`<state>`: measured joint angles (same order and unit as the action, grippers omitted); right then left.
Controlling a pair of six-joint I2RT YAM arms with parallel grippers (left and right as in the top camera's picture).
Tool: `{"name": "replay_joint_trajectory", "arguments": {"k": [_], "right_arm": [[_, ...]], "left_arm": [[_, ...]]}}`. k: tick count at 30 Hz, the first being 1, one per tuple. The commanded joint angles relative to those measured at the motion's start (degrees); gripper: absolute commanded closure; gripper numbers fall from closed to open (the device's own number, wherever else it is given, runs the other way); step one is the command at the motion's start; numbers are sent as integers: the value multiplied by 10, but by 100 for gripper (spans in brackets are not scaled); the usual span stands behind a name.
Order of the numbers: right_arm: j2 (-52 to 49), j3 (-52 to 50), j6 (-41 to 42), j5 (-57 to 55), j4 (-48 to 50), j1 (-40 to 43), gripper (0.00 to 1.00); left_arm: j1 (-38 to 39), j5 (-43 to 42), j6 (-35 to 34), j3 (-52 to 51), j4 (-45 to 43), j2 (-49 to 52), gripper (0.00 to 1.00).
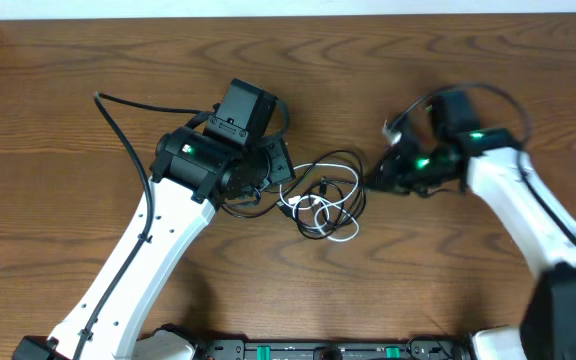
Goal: Untangle cables
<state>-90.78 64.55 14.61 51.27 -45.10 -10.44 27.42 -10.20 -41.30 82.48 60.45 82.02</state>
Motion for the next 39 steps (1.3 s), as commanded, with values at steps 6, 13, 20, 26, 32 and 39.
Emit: {"name": "replay_joint_trajectory", "arguments": {"k": [6,13,20,26,32,39], "right_arm": [[92,18,-10,180,35,6,99],[95,18,2,228,70,-7,99],[94,18,1,225,72,-24,99],[94,18,1,224,79,-38,99],[94,18,1,224,81,-47,99],[94,18,2,224,84,-47,98]], "left_arm": [[-1,-75,1,-6,-22,3,50],[-1,-165,-13,-6,-63,3,50],[-1,-211,-124,-6,-73,3,50],[-1,-273,-130,-6,-128,3,59],[-1,-273,-141,-5,-156,3,58],[-1,-273,-152,-6,-156,3,58]]}}
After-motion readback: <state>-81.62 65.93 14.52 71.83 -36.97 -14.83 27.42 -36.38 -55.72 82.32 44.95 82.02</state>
